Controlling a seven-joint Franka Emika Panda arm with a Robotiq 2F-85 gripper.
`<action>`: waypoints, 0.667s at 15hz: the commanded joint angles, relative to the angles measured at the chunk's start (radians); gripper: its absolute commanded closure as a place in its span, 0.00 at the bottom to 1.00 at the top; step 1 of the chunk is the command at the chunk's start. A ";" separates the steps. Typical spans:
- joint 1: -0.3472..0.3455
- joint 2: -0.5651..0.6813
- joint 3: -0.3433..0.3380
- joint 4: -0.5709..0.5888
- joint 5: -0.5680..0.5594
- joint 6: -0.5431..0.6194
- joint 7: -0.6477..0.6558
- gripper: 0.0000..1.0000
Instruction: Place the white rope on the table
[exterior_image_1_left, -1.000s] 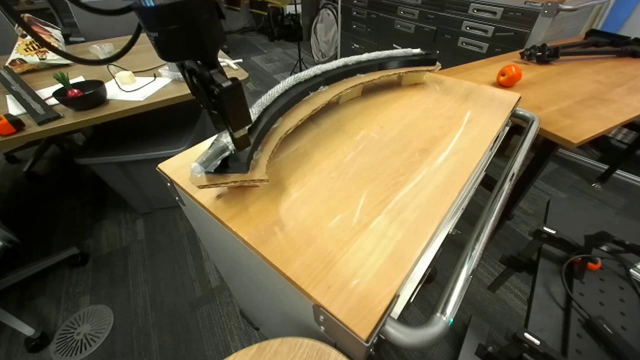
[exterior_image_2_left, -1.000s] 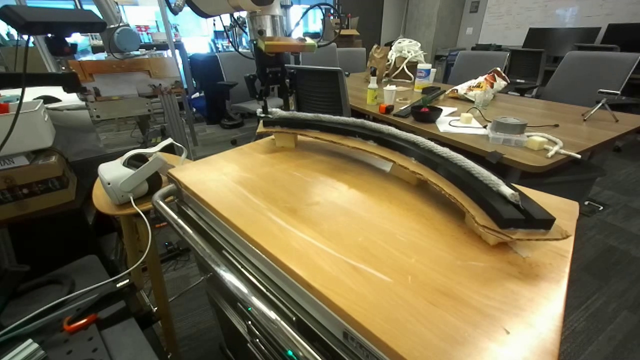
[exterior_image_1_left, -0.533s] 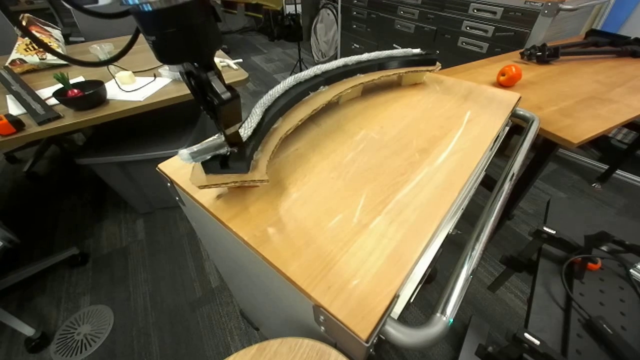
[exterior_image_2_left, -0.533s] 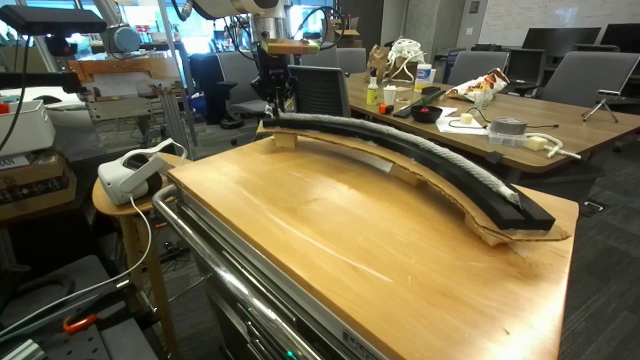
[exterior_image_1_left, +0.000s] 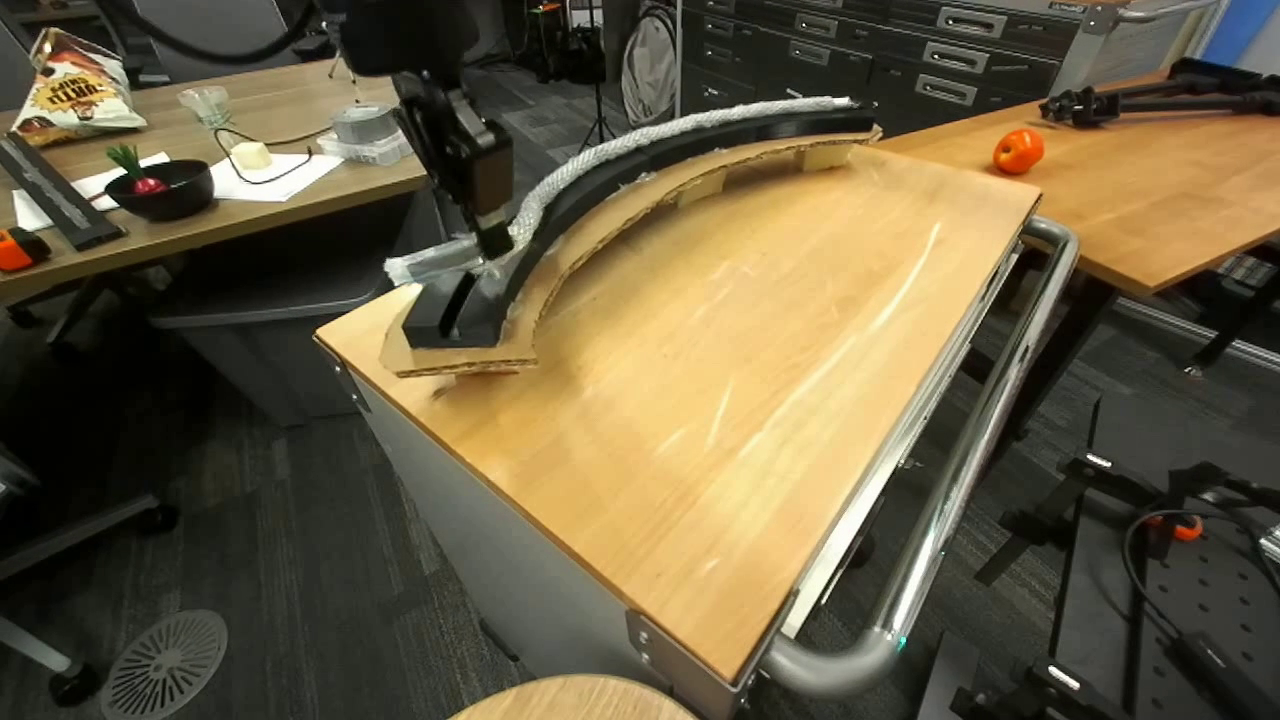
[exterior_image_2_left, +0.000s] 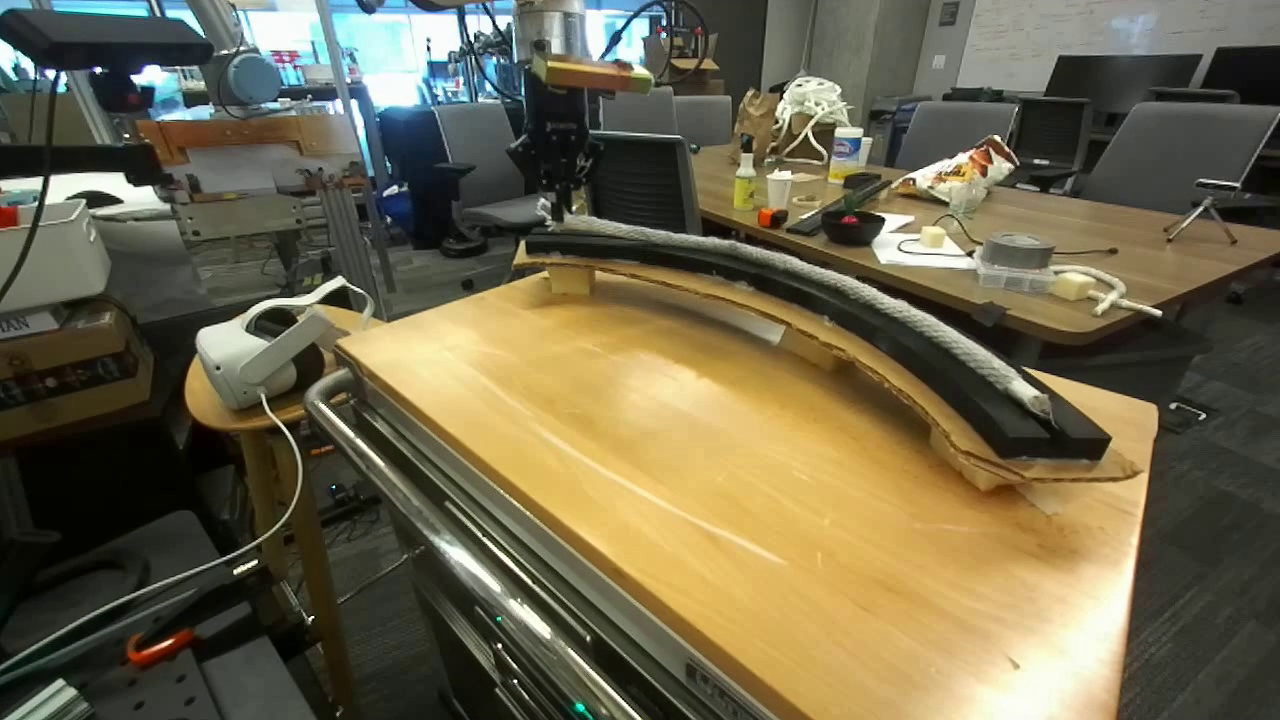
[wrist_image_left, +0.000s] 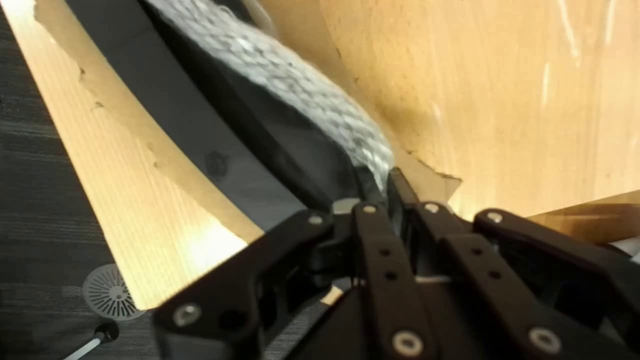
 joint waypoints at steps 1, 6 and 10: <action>-0.080 -0.160 0.038 -0.105 0.130 -0.114 -0.112 0.98; -0.141 -0.245 0.032 -0.177 0.356 -0.271 -0.244 0.98; -0.138 -0.248 -0.002 -0.207 0.378 -0.282 -0.207 0.98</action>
